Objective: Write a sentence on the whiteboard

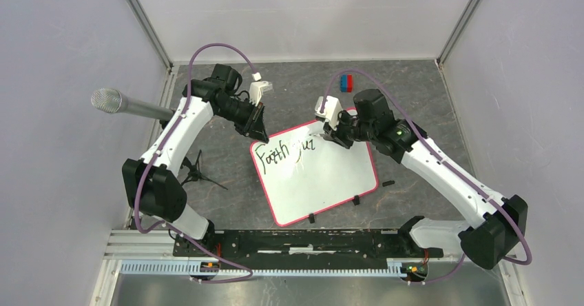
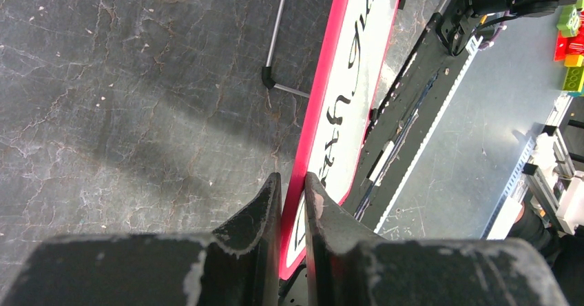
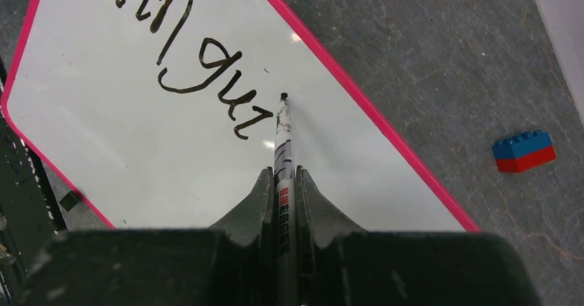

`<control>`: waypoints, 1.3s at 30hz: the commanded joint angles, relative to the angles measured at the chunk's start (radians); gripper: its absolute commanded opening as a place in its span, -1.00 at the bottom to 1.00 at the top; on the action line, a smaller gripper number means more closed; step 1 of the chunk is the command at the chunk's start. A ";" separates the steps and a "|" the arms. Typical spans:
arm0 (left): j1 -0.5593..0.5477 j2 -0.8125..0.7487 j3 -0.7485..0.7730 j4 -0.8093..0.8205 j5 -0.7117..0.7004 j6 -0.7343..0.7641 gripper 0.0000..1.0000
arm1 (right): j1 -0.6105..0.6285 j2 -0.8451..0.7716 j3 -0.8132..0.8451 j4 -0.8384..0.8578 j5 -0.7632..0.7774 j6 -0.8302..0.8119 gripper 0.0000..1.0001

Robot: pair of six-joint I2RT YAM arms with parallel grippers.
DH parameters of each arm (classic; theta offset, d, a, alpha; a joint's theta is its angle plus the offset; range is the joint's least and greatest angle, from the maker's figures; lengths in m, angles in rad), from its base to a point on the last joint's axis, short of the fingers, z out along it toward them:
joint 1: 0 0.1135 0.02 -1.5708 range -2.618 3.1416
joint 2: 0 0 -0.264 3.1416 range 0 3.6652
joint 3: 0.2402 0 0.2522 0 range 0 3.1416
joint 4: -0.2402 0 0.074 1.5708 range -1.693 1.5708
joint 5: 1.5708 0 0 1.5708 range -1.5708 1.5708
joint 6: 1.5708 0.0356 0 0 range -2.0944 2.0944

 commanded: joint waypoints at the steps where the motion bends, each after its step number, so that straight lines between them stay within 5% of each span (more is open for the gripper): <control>1: -0.022 -0.013 -0.008 -0.013 0.011 0.032 -0.95 | -0.001 -0.006 -0.017 -0.001 0.018 -0.003 -1.00; 18: -0.022 -0.027 -0.015 -0.013 0.011 0.030 -0.95 | -0.012 -0.127 -0.088 -0.020 0.030 0.020 -1.00; 39: -0.022 -0.023 -0.016 -0.013 0.020 0.034 -0.95 | -0.013 -0.061 -0.070 0.046 0.048 0.033 -1.00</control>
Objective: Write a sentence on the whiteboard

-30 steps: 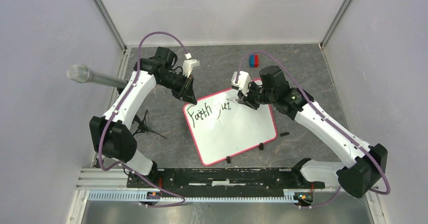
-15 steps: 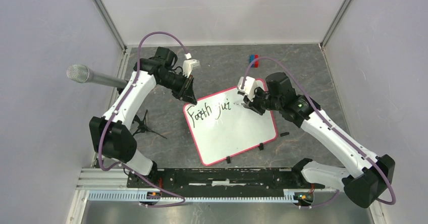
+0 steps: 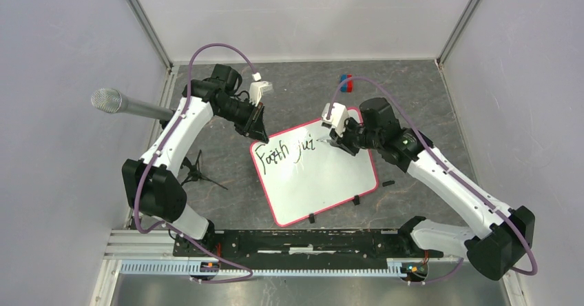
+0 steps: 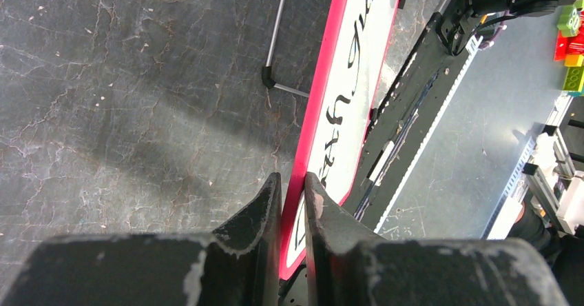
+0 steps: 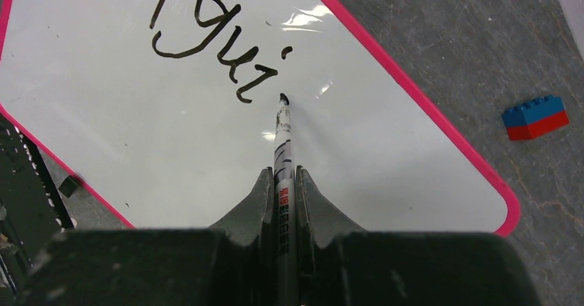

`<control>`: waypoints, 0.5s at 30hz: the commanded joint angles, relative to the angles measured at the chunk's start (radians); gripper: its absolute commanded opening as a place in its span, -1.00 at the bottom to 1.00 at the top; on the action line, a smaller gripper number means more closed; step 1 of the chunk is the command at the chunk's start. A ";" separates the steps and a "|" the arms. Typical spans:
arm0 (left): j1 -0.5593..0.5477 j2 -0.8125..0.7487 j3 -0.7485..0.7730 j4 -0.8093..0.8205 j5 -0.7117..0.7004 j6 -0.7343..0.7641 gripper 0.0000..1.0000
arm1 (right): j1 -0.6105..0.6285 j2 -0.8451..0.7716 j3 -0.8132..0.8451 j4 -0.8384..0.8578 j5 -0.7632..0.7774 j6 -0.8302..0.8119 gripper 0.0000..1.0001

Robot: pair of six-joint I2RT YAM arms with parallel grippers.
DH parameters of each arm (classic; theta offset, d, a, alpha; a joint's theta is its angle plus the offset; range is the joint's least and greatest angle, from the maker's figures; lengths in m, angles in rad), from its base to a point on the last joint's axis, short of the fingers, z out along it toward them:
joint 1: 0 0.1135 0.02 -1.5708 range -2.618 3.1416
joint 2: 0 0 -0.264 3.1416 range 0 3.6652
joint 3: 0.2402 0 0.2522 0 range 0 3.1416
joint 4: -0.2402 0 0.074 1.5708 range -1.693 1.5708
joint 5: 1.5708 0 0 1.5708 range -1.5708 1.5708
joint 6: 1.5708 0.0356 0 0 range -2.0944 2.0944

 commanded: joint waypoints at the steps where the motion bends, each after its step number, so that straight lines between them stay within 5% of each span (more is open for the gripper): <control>1: -0.022 -0.020 -0.014 -0.013 0.020 0.034 -0.95 | -0.003 0.031 0.035 0.043 -0.004 0.014 -1.00; 15: -0.022 -0.014 -0.016 -0.013 0.015 0.038 -0.95 | -0.001 -0.012 -0.076 0.034 -0.037 0.010 -1.00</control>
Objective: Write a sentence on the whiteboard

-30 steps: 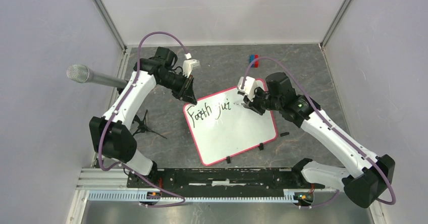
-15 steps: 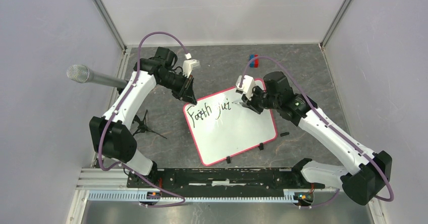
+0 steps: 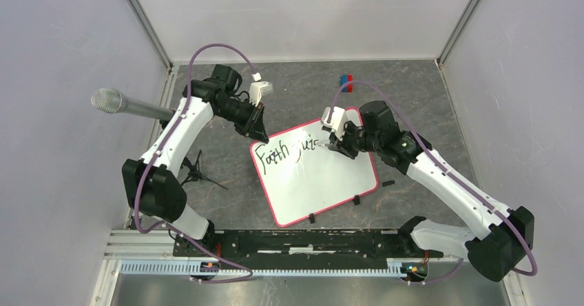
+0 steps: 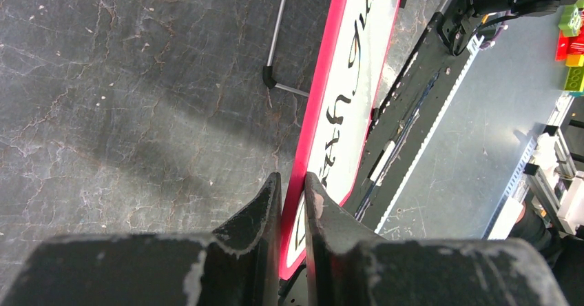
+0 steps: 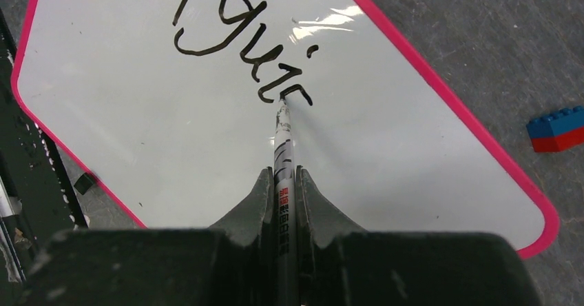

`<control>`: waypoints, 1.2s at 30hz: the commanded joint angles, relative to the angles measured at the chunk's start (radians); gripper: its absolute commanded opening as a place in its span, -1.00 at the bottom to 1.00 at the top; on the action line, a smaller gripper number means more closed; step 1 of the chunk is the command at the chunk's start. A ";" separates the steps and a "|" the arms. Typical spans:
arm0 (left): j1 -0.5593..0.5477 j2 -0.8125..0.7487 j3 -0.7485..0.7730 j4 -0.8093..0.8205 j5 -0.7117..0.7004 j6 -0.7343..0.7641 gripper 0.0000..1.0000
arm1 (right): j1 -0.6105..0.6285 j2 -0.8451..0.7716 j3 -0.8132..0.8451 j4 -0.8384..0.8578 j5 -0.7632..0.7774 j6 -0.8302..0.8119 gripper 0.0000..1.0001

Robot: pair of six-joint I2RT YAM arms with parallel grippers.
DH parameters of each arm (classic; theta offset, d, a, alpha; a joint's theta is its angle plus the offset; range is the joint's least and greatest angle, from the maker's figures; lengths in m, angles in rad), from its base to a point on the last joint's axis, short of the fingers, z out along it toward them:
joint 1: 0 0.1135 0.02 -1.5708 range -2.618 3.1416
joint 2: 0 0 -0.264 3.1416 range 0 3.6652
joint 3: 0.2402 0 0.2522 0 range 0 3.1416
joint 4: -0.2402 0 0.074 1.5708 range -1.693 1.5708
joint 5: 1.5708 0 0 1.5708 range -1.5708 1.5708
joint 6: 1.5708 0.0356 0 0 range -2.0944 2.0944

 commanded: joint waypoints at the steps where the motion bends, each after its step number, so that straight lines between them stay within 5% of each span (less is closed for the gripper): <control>1: -0.022 -0.015 -0.013 -0.016 0.017 0.037 -0.95 | -0.002 -0.019 -0.055 0.003 0.005 0.003 -1.00; 36: -0.022 -0.008 -0.004 -0.018 0.015 0.036 -0.95 | -0.102 0.048 0.096 0.015 0.010 0.009 -1.00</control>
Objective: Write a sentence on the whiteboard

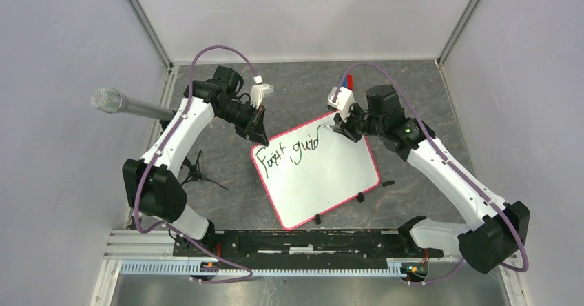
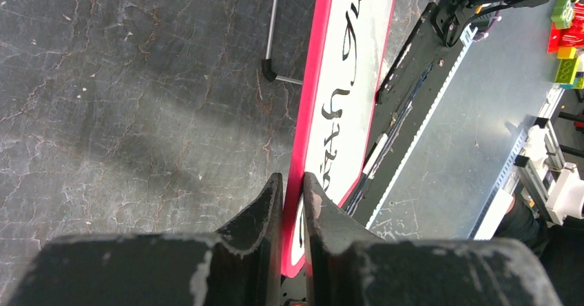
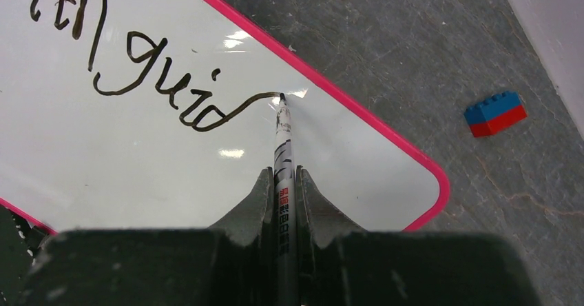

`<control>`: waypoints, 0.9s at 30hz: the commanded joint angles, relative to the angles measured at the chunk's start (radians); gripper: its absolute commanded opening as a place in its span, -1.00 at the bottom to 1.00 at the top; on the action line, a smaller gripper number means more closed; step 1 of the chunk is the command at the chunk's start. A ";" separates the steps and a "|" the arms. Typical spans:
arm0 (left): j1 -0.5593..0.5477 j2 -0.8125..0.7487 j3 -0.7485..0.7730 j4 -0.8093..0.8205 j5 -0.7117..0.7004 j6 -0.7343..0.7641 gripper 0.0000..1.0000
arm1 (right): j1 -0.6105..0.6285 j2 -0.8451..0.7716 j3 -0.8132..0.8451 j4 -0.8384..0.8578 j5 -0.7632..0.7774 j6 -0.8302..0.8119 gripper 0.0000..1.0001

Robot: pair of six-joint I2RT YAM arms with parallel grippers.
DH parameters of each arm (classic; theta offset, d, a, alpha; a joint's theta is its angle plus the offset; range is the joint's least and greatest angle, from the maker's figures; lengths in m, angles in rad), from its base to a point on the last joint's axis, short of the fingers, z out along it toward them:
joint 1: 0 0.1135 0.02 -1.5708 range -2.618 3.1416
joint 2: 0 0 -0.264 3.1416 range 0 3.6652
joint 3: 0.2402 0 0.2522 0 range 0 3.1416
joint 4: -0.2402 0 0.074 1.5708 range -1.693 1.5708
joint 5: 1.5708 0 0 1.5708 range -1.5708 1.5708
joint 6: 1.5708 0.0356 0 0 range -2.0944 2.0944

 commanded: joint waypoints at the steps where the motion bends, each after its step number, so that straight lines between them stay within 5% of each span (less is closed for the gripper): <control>1: -0.014 -0.007 0.002 0.008 0.013 0.036 -0.95 | -0.006 -0.020 -0.018 0.008 -0.009 0.009 -1.00; 27: -0.017 -0.012 0.003 0.001 0.004 0.041 -0.95 | 0.013 -0.087 -0.136 -0.062 -0.083 -0.026 -1.00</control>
